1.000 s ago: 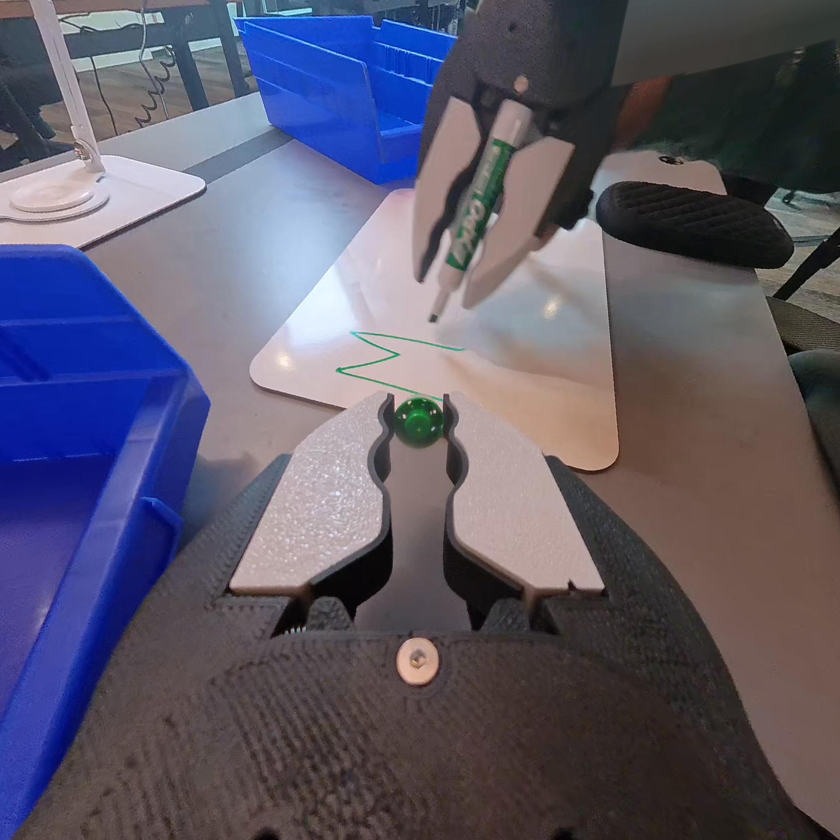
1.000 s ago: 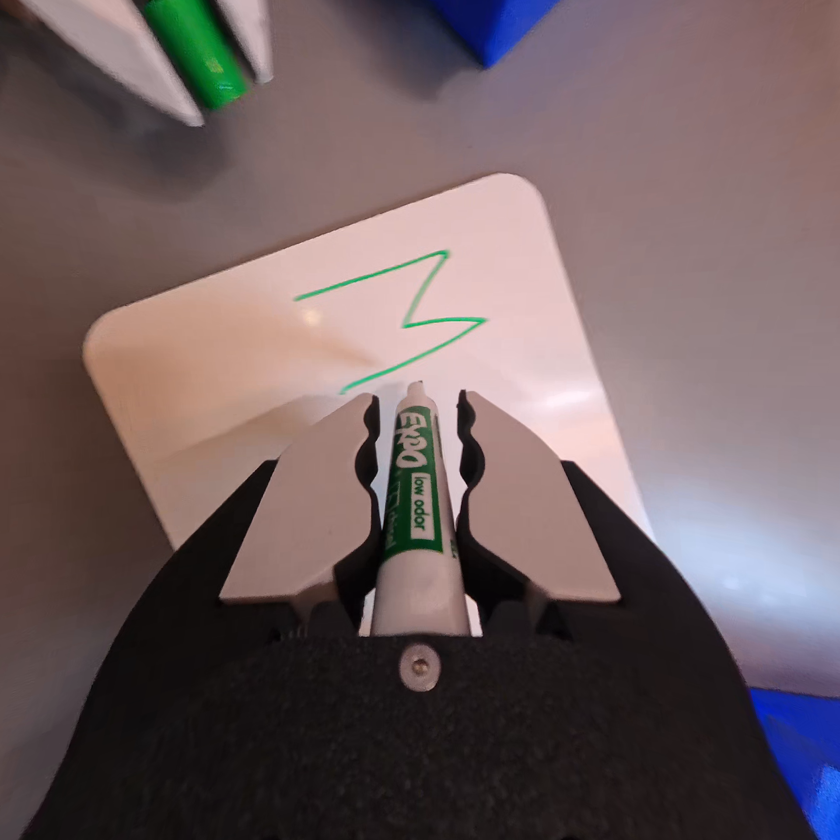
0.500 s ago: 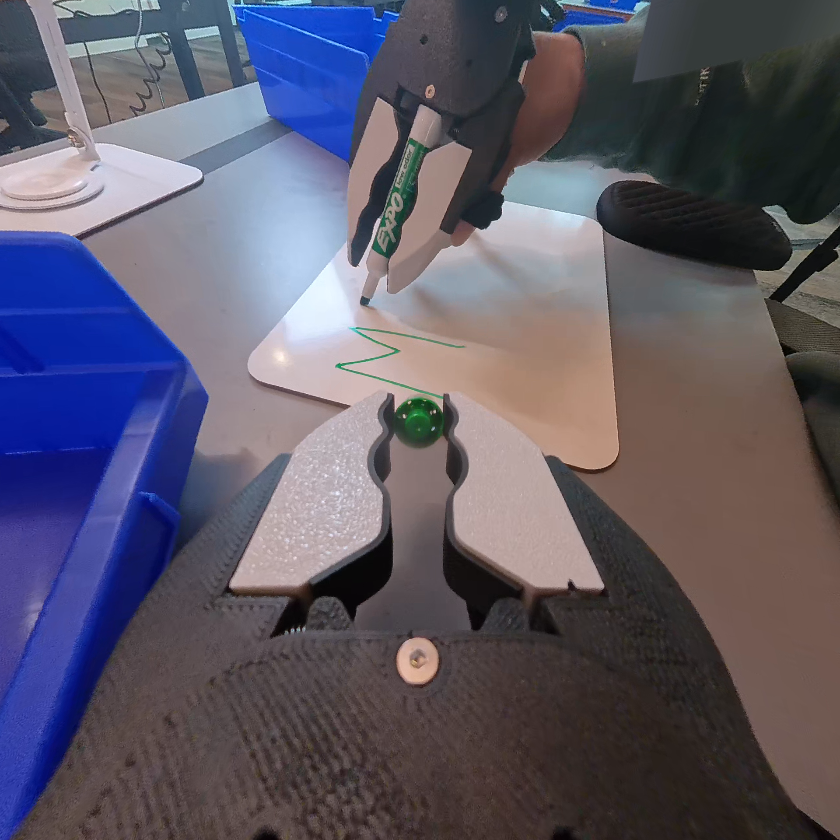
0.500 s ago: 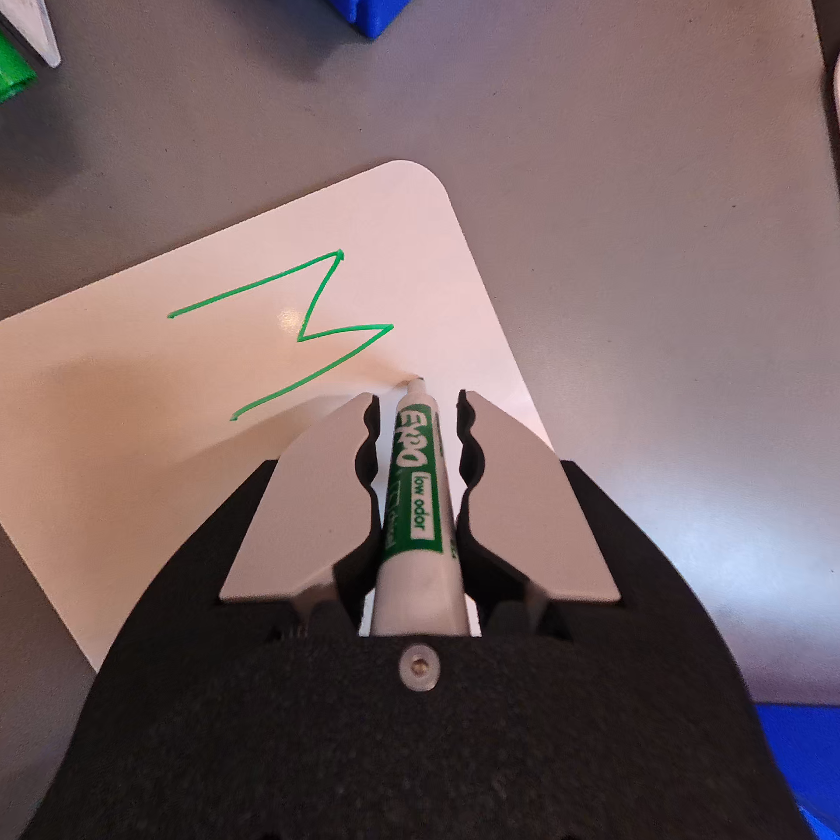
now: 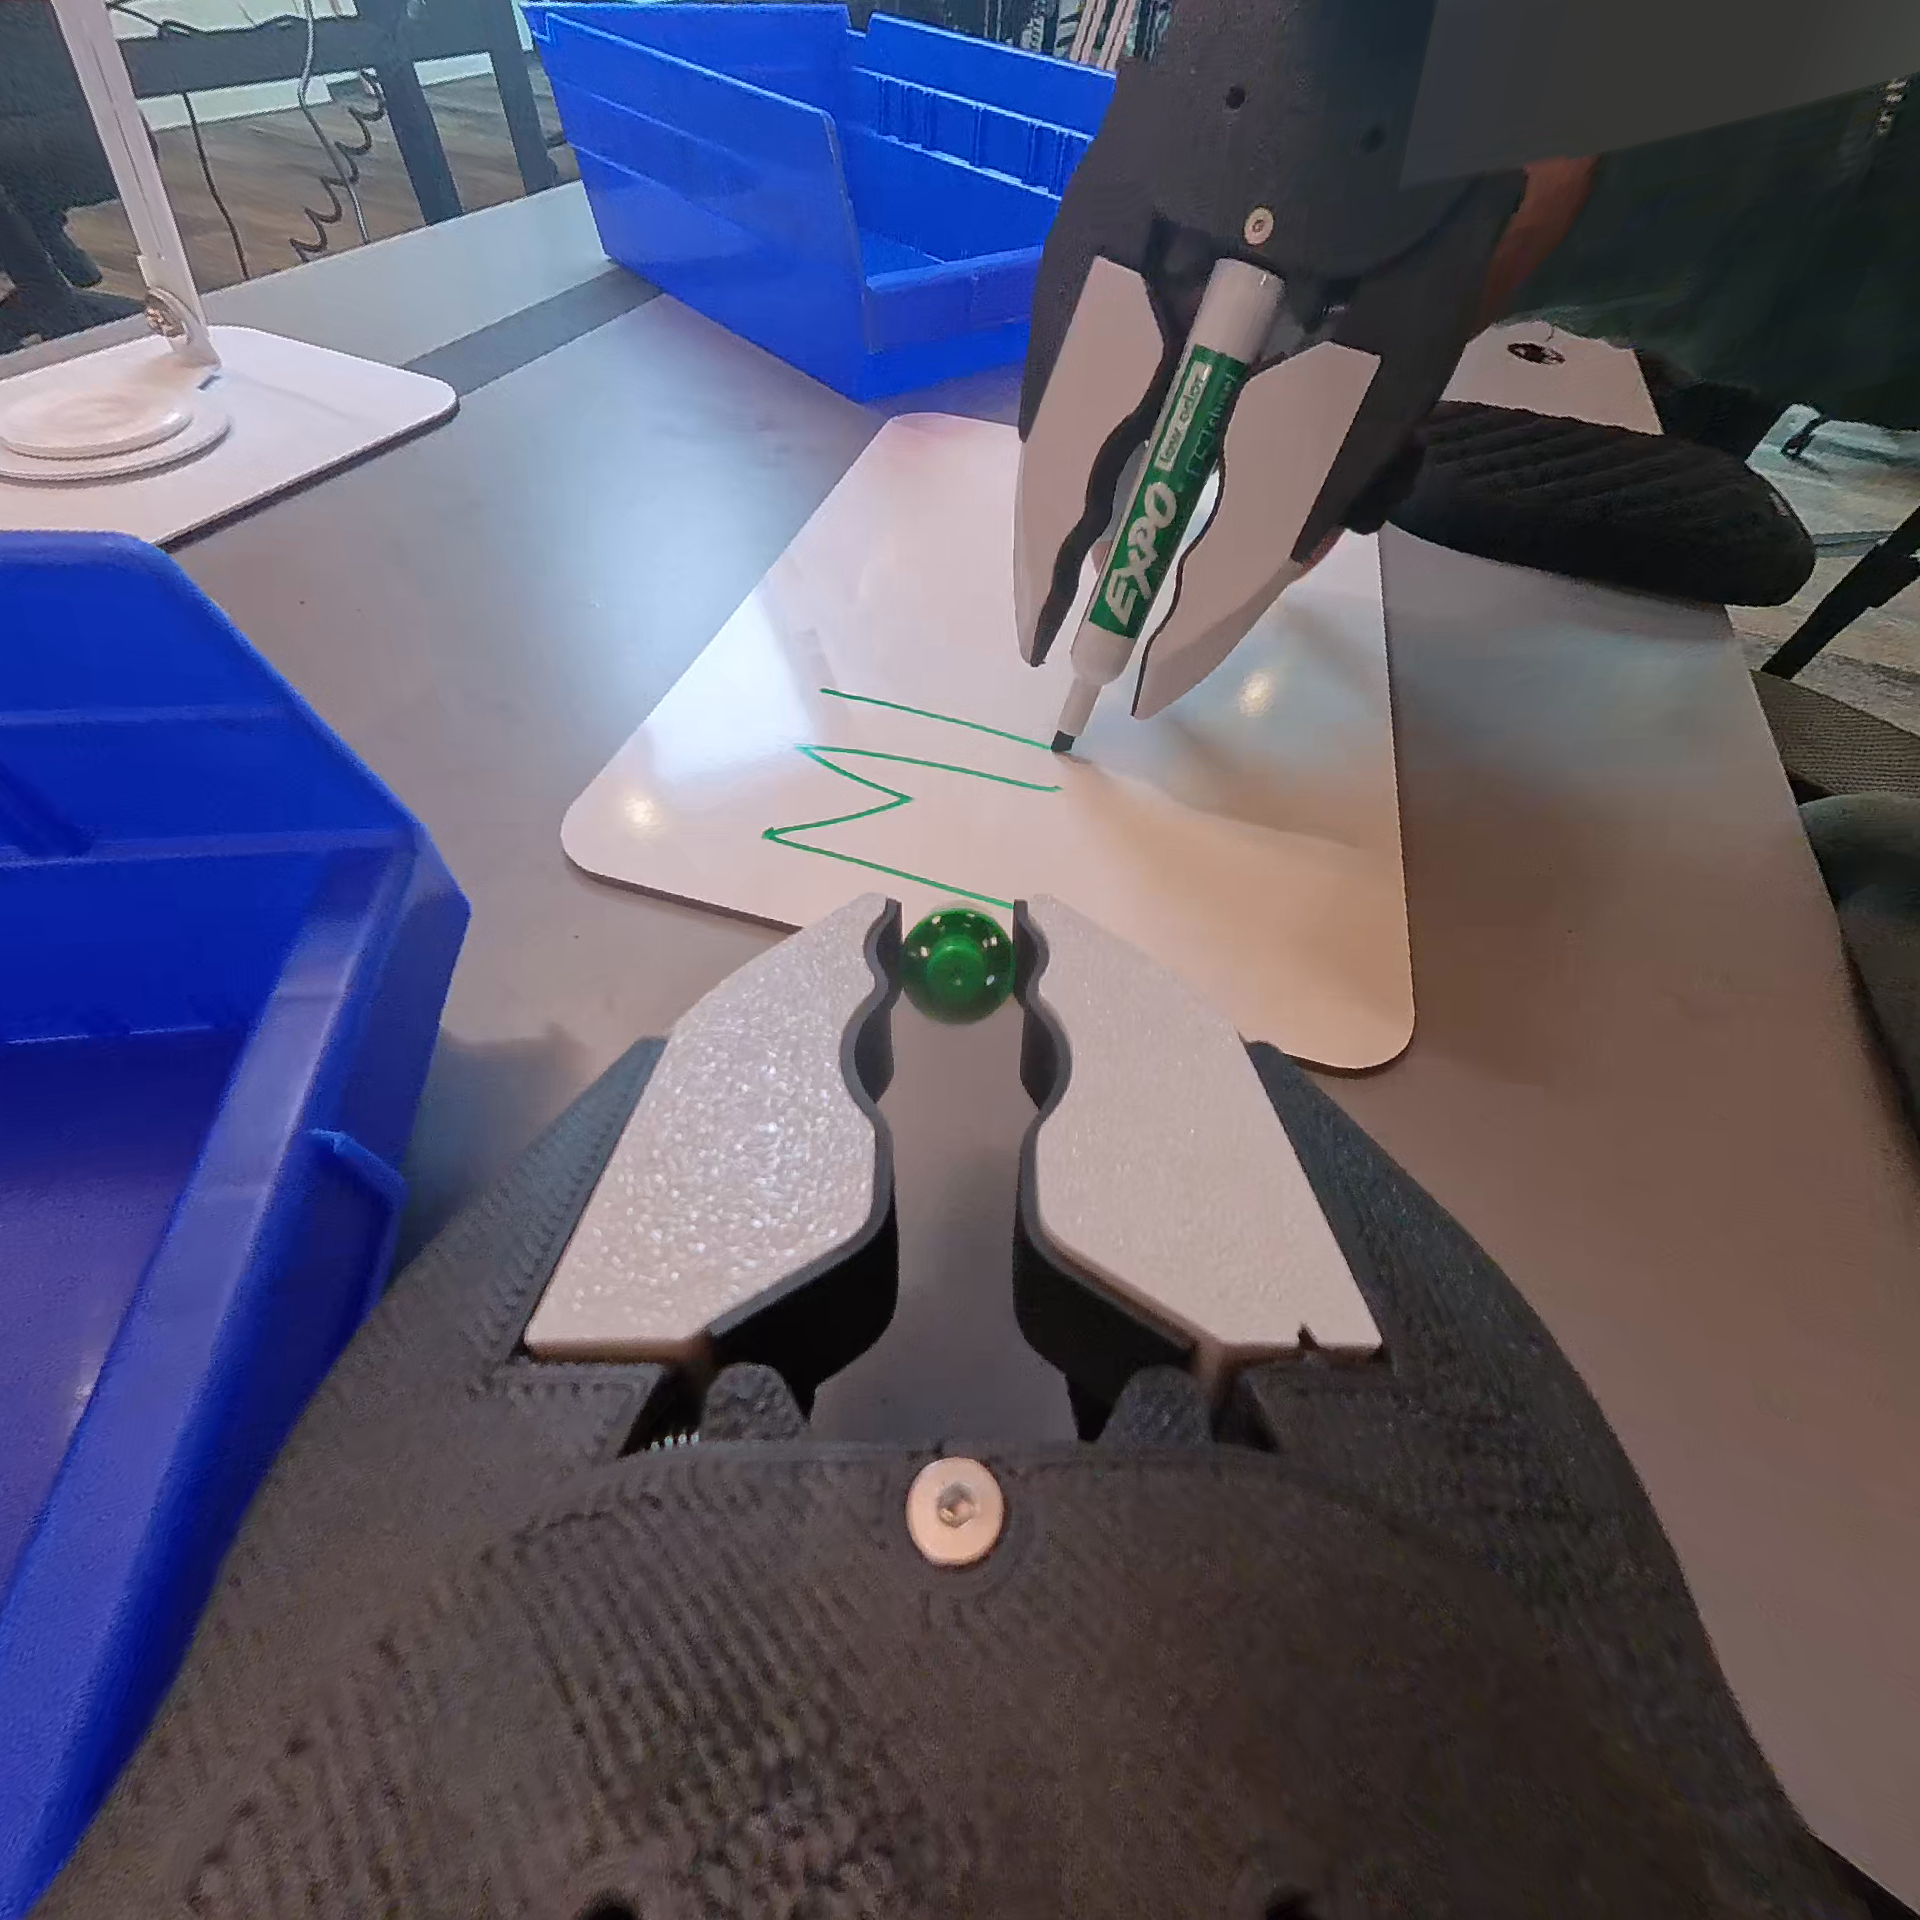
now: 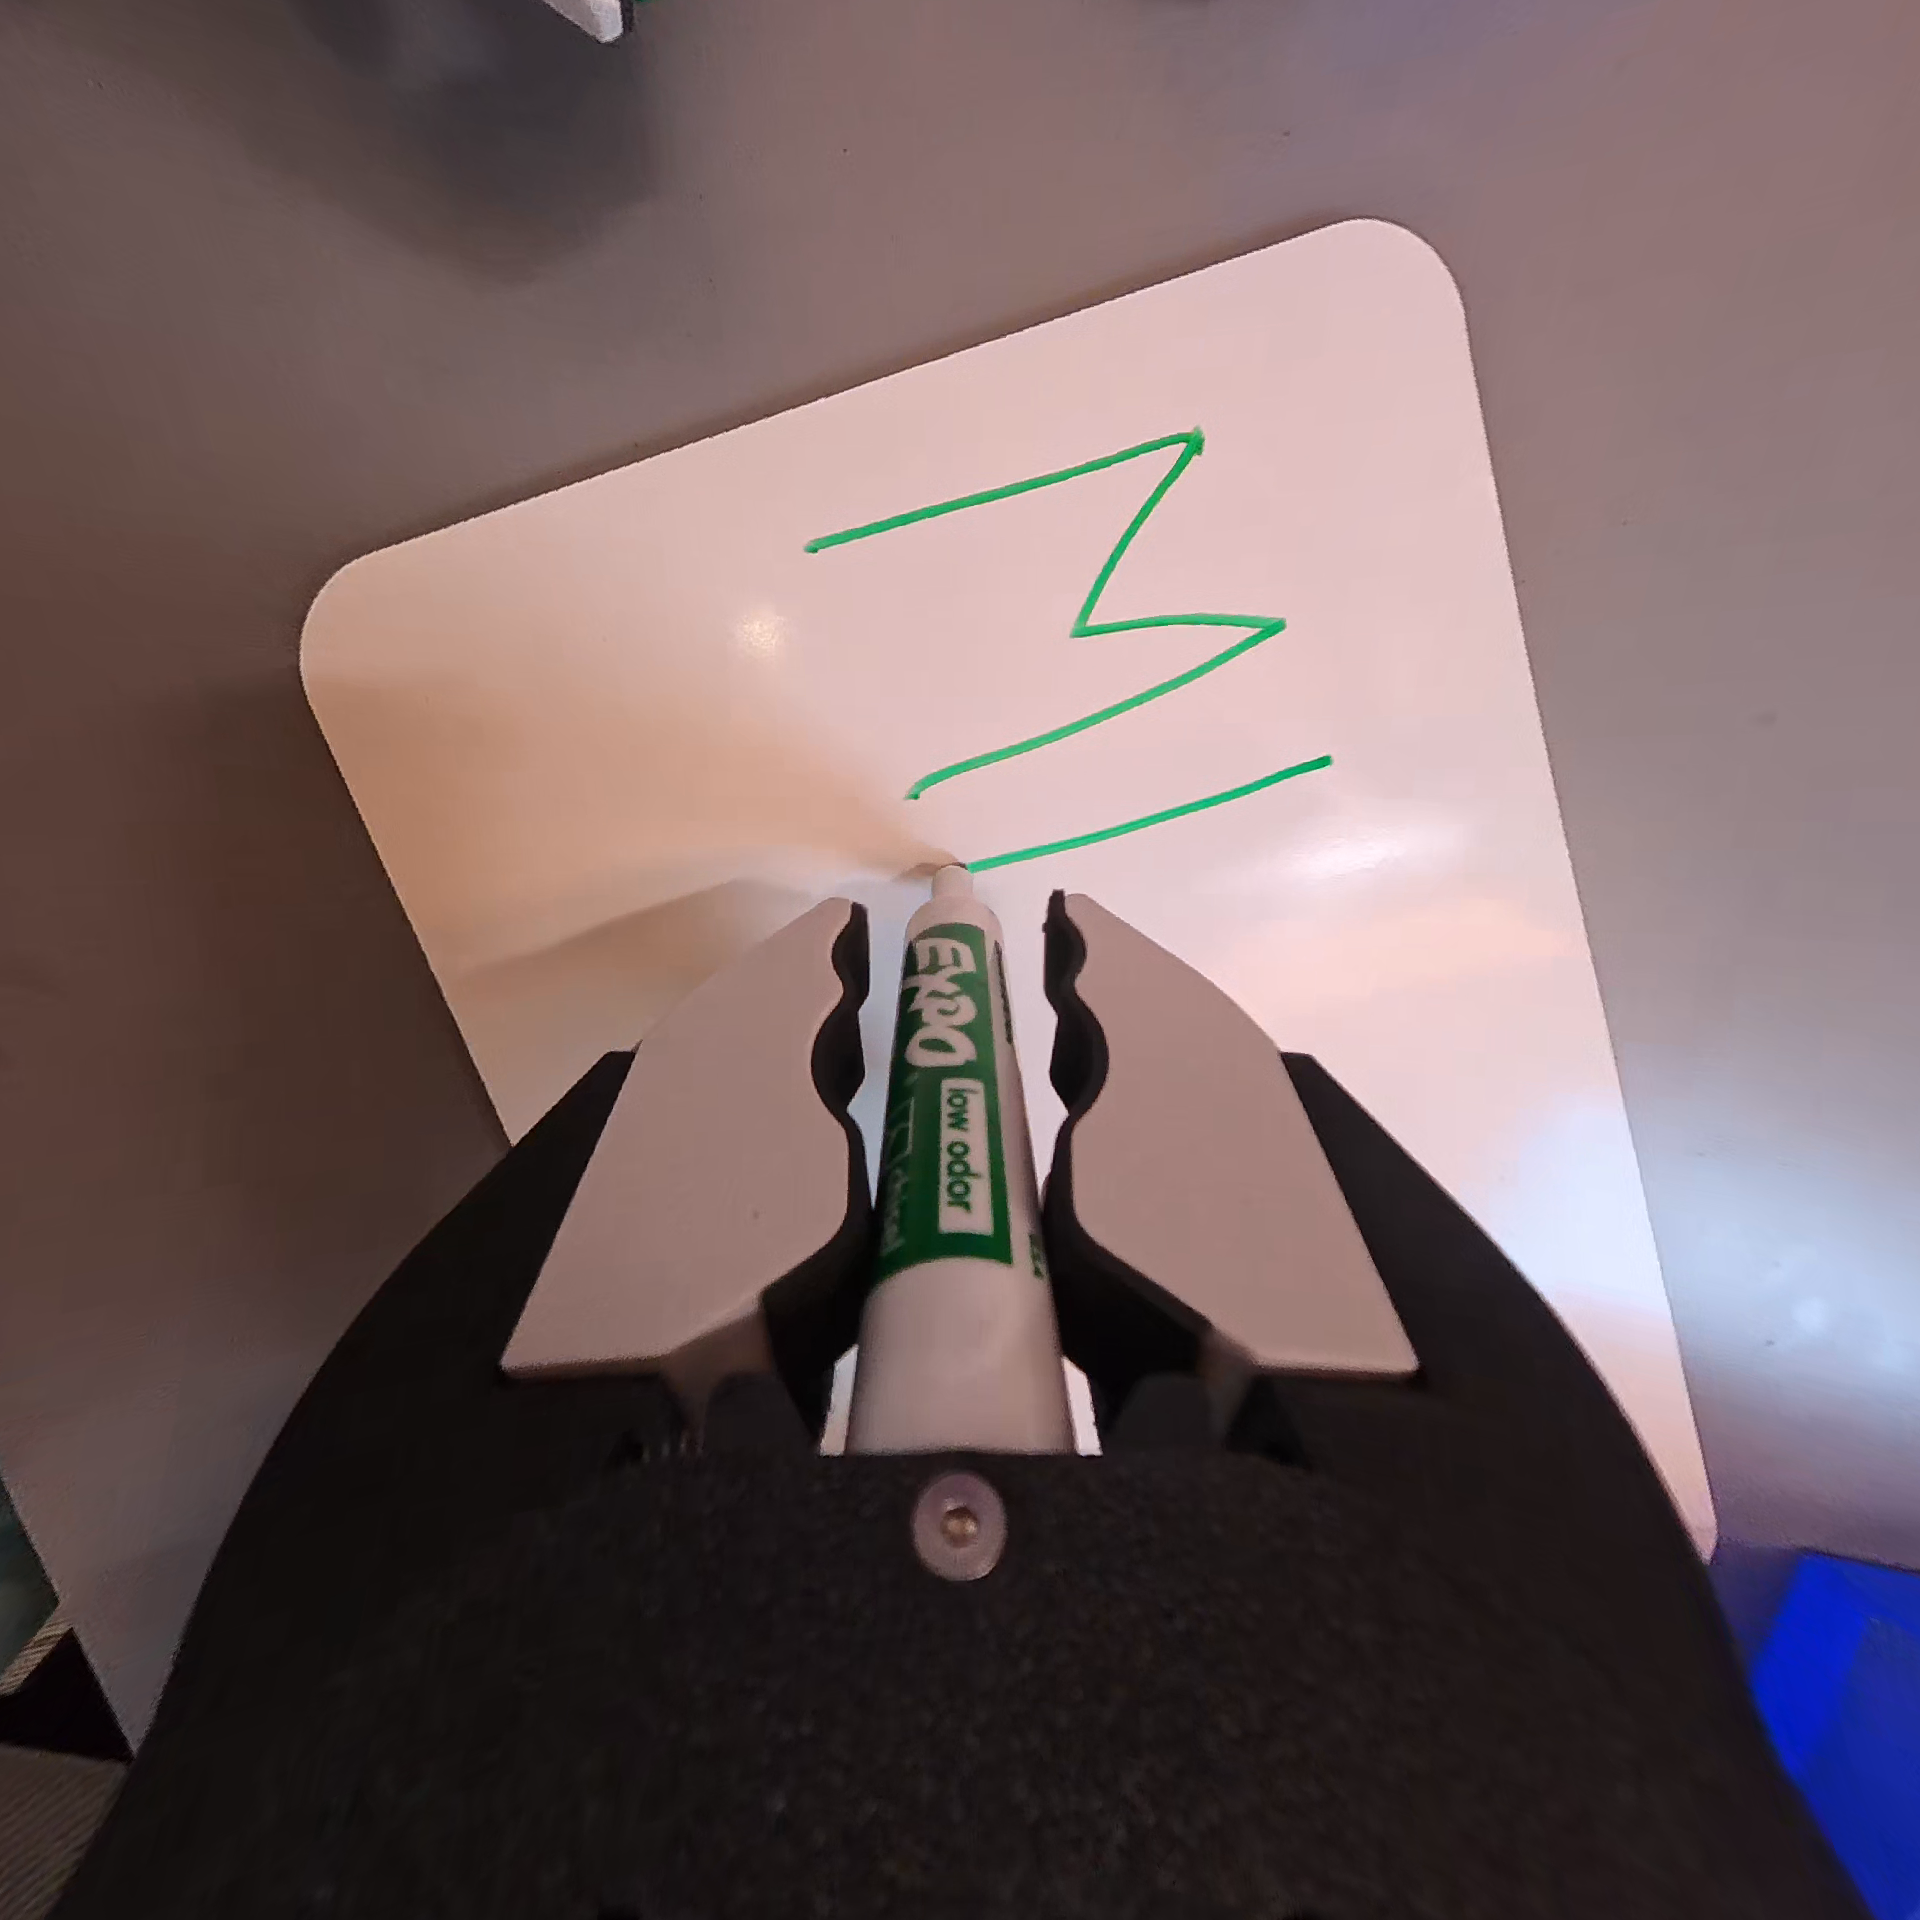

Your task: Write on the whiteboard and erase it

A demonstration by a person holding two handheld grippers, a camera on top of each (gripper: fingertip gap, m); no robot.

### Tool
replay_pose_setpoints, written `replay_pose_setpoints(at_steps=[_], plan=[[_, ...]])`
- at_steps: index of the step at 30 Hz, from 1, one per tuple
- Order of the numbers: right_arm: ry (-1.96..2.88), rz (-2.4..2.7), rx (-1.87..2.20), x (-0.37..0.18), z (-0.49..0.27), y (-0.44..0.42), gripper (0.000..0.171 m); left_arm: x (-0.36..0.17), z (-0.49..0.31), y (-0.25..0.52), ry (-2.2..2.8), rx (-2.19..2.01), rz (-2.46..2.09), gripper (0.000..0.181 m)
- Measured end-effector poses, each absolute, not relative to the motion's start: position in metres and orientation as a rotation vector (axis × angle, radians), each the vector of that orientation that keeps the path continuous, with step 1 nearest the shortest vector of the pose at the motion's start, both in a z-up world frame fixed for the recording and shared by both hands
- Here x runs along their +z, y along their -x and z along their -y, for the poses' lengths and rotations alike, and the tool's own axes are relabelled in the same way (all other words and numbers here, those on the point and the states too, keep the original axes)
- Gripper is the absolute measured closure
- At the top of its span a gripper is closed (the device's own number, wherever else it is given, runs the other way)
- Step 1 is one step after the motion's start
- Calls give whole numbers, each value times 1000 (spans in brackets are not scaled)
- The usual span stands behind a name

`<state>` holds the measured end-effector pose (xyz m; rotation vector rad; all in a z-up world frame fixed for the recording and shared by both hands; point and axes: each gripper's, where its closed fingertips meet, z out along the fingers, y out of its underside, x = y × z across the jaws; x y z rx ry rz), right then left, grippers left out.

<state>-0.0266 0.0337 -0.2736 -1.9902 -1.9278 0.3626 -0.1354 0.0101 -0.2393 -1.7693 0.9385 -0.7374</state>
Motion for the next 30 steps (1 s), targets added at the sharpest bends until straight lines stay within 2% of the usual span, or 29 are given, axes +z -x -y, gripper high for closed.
replay_pose_setpoints(at_steps=[16, 30], plan=[[1962, 1798, 272, -275, -115, 43, 138, -240, -10, 135, 1777, -751, -939, 161], [2017, 1850, 242, -275, -73, 8, 138, -241, -10, 135, 1783, -760, -938, 161]])
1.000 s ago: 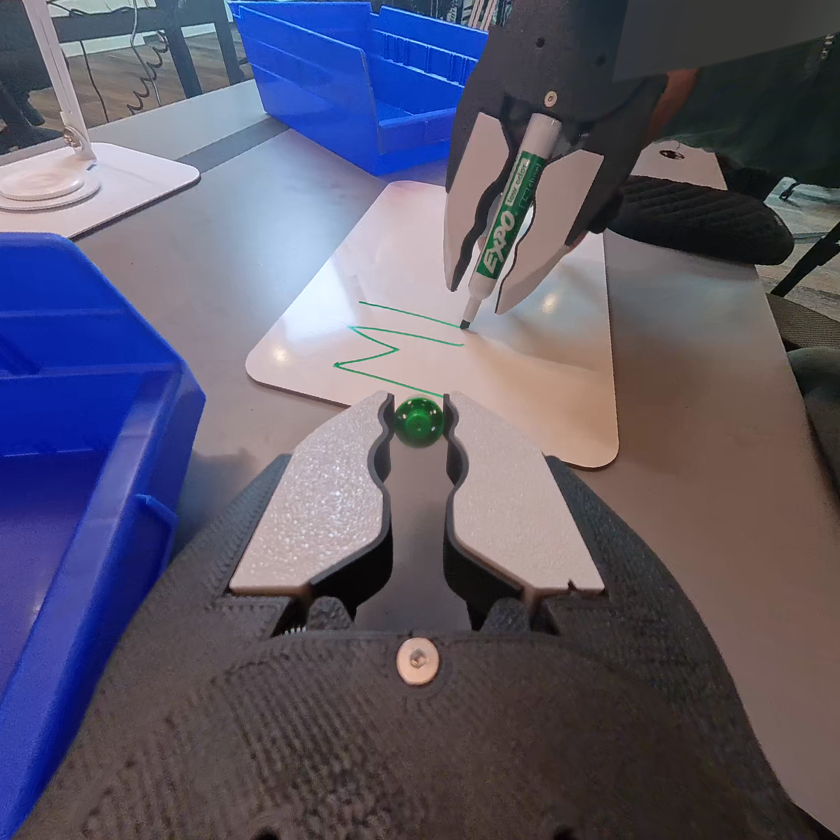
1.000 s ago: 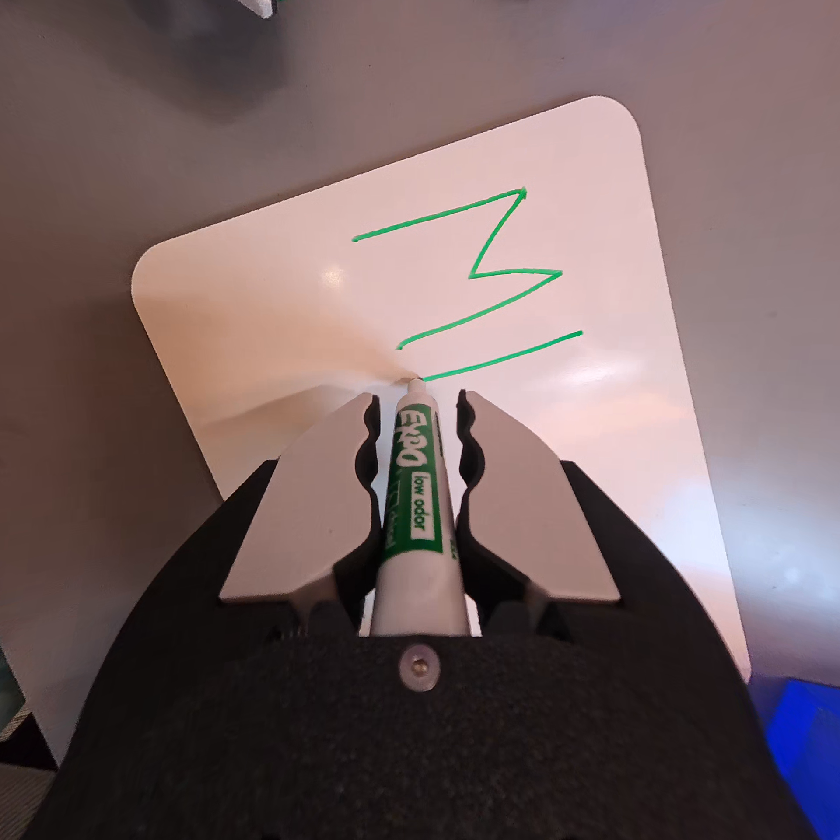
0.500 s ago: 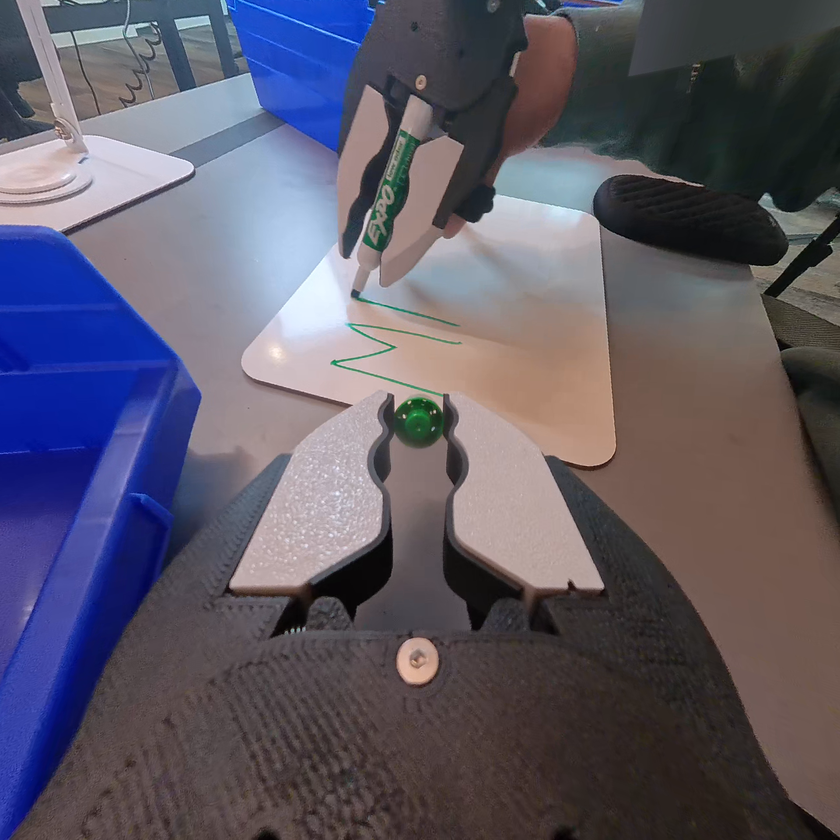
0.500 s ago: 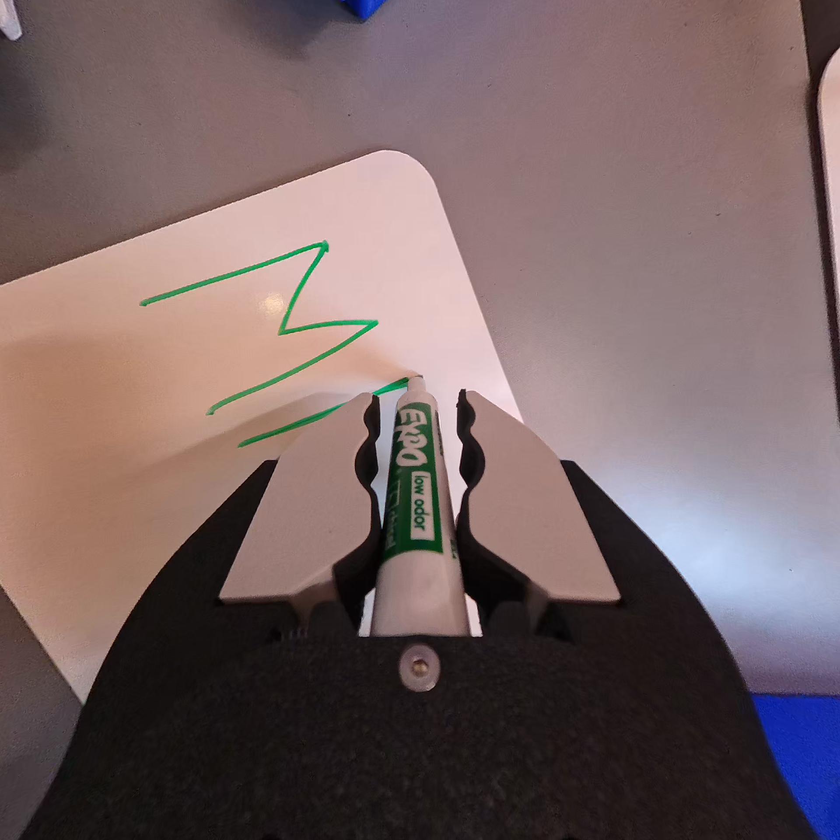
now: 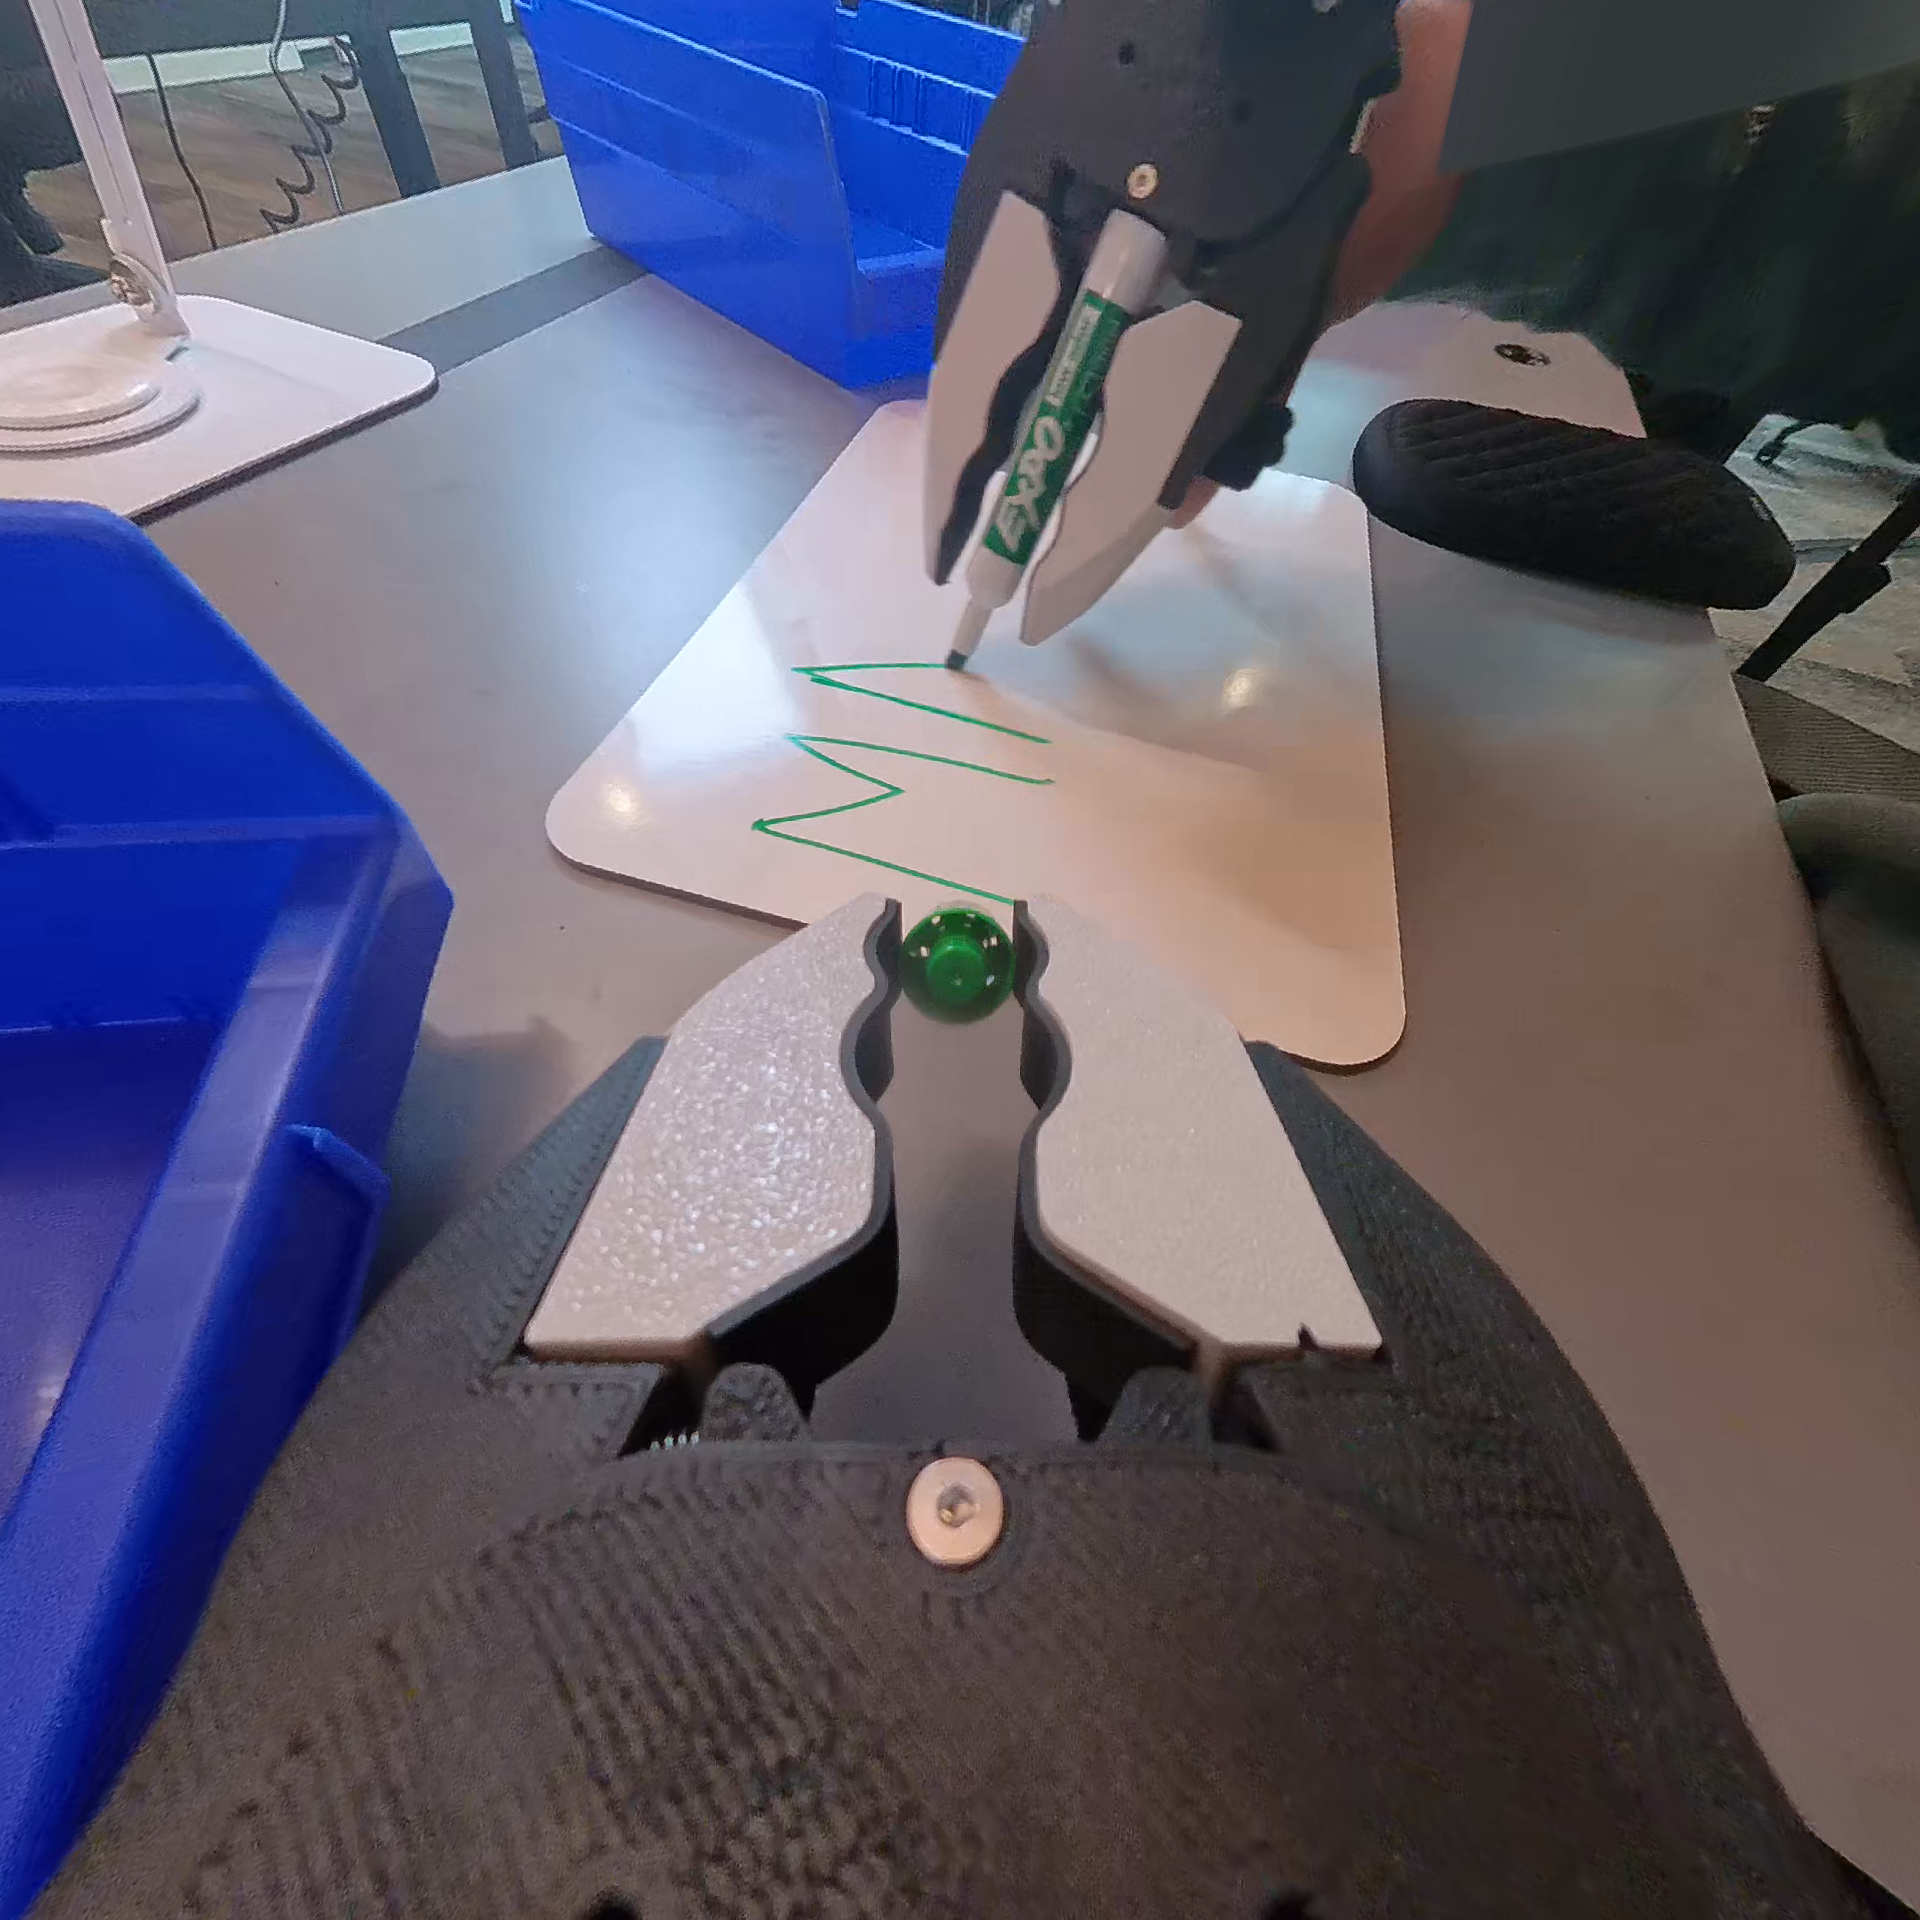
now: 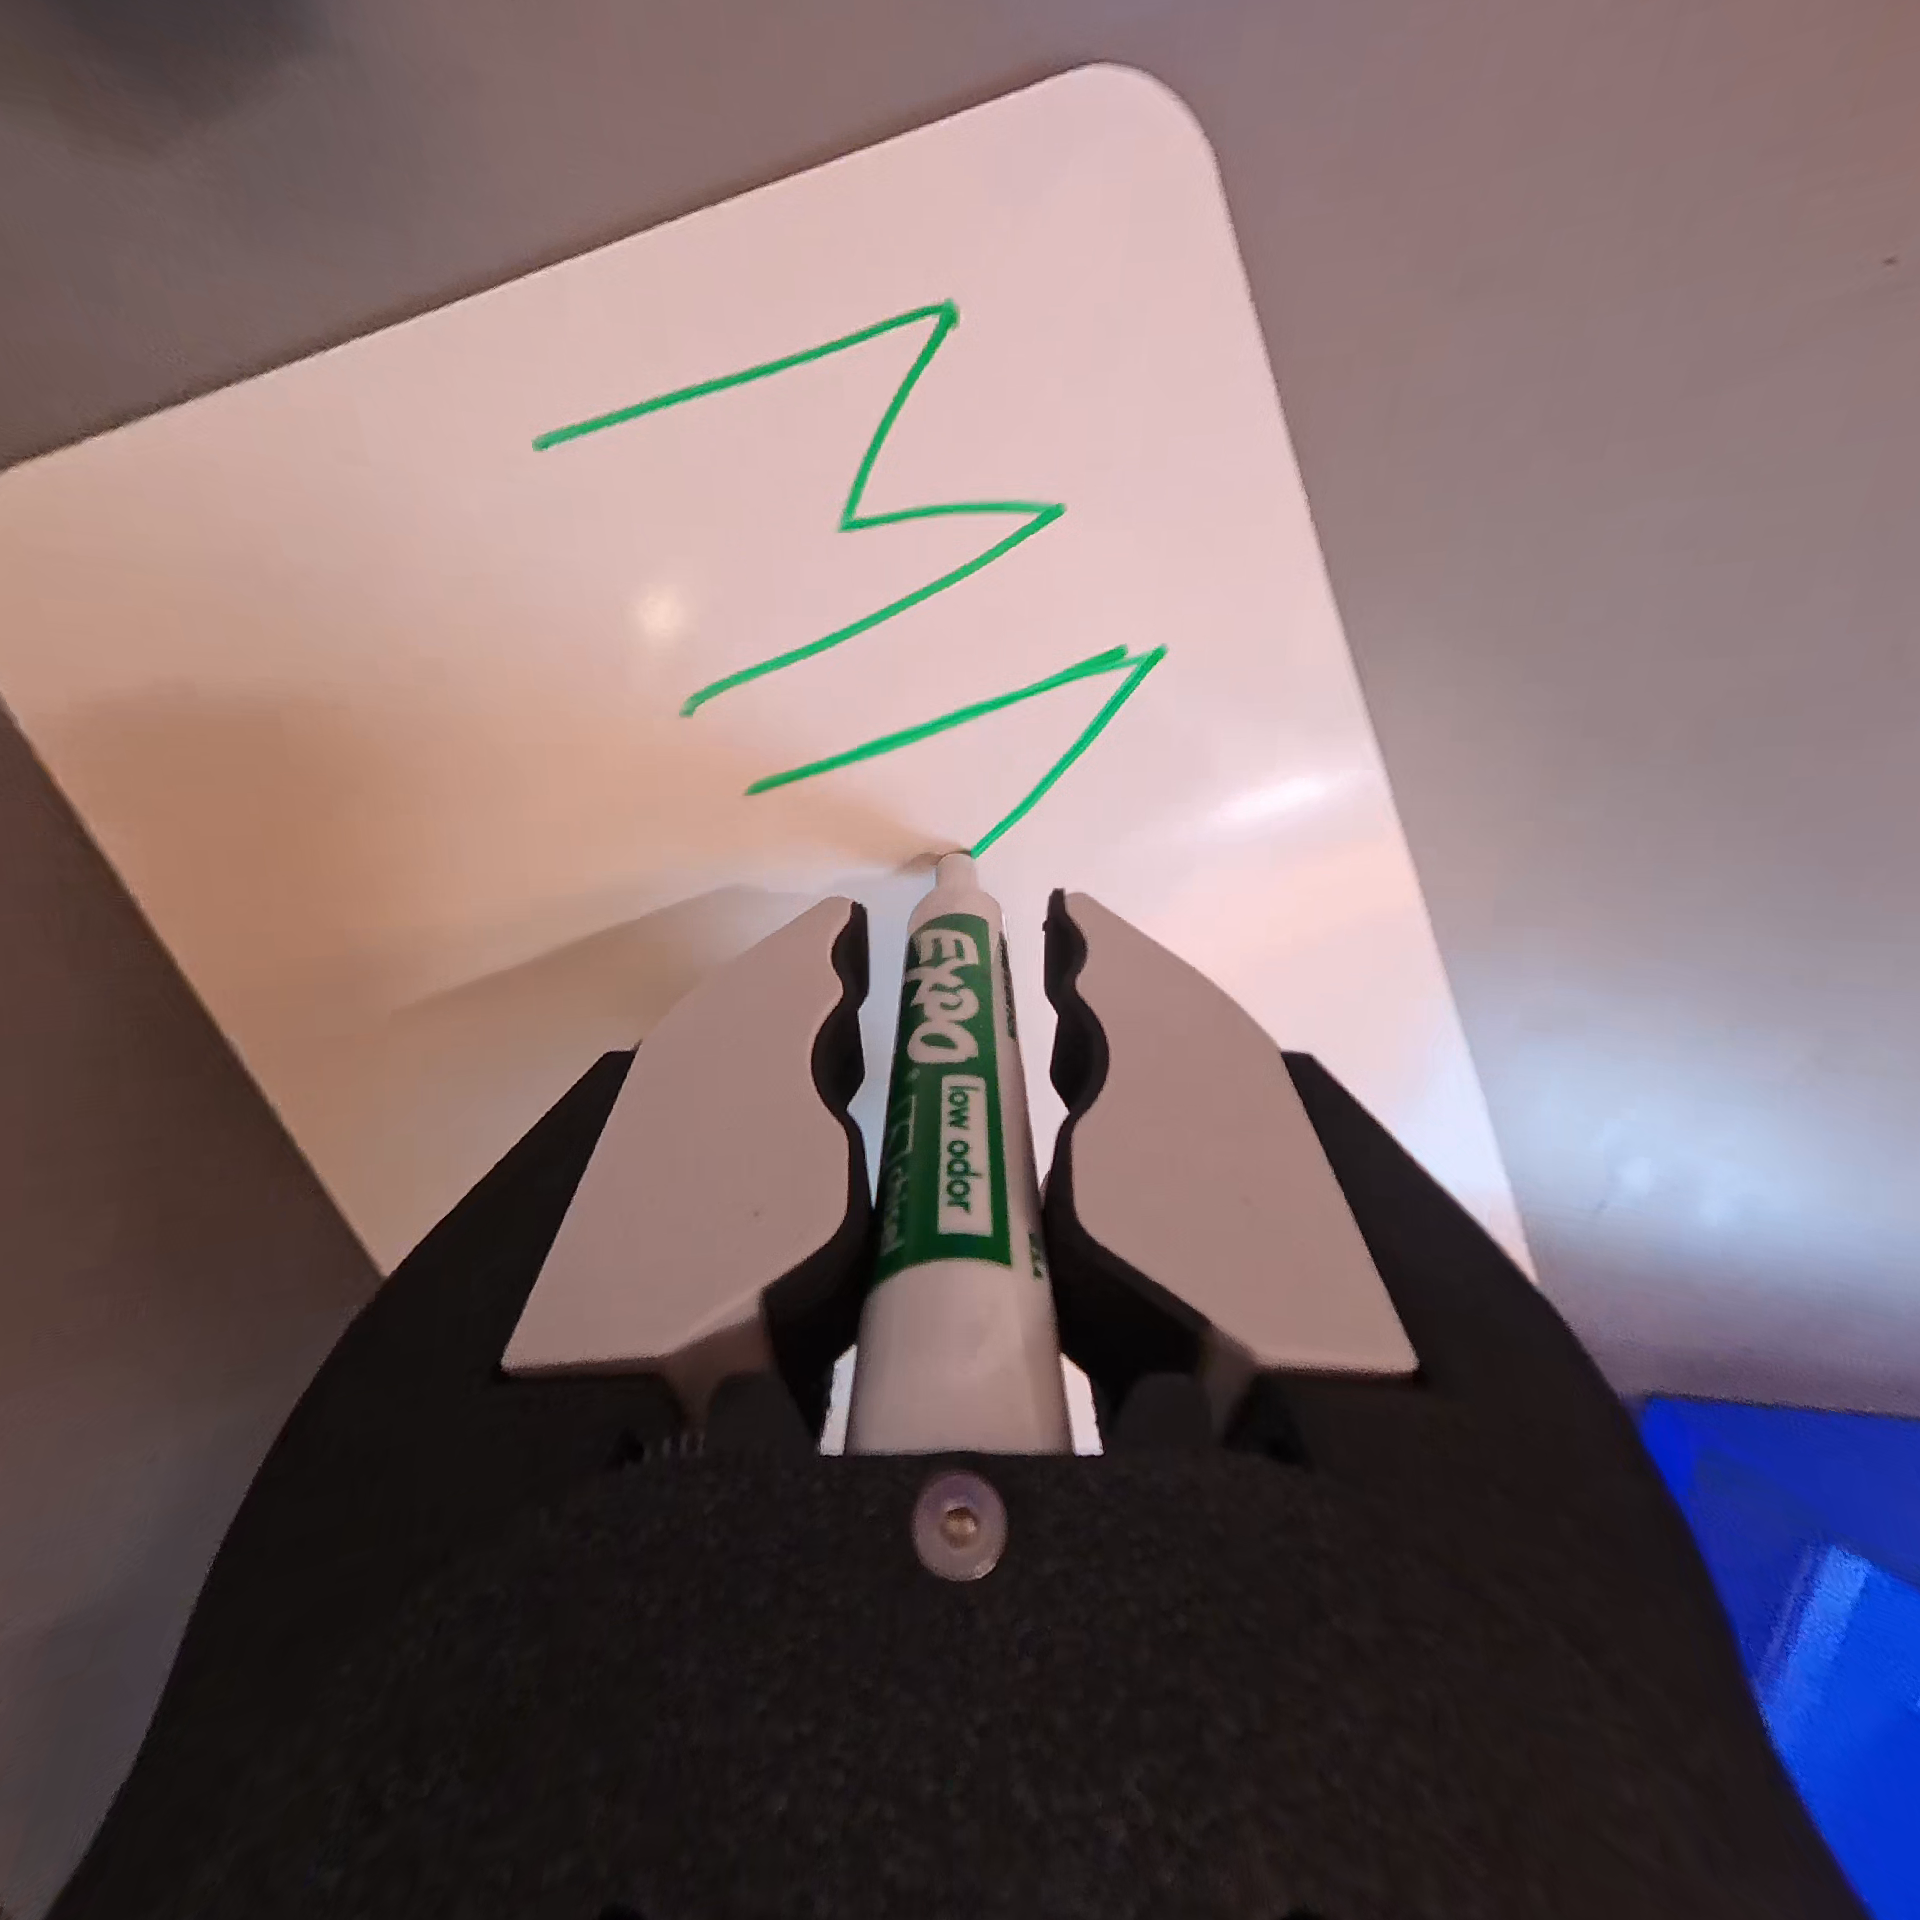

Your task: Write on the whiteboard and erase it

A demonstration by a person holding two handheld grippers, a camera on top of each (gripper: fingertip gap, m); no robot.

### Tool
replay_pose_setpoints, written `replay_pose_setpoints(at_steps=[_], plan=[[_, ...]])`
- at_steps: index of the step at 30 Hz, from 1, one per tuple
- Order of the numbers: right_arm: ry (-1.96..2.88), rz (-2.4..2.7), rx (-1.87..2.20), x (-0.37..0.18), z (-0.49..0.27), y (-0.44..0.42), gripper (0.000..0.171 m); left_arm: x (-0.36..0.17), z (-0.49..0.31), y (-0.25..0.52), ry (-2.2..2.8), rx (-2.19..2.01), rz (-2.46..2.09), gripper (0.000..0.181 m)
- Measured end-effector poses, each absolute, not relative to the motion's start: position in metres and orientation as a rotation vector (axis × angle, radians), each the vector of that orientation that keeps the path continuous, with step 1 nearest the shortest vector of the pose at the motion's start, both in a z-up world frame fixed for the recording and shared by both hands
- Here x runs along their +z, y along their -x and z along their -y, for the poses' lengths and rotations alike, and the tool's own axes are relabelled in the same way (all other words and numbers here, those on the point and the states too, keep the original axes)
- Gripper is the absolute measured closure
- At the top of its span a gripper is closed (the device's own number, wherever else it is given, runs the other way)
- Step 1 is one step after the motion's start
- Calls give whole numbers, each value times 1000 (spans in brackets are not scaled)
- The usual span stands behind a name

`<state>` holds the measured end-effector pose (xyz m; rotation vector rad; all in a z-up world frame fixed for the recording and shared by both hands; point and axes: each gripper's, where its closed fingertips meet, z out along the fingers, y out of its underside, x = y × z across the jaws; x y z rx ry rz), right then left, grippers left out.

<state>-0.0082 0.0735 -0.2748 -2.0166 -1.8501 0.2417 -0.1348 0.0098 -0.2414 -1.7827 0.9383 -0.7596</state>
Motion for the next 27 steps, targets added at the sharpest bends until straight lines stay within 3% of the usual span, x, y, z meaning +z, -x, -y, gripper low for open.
replay_pose_setpoints(at_steps=[8, 19, 27], plan=[[2034, 1863, 226, -274, -52, -6, 138, -242, -9, 134, 1780, -751, -946, 161], [2034, 1740, 167, -275, -127, -1, 137, -241, -9, 134, 1777, -747, -947, 161], [2034, 1680, 224, -264, -119, -8, 137, -241, -9, 134, 1777, -751, -945, 161]])
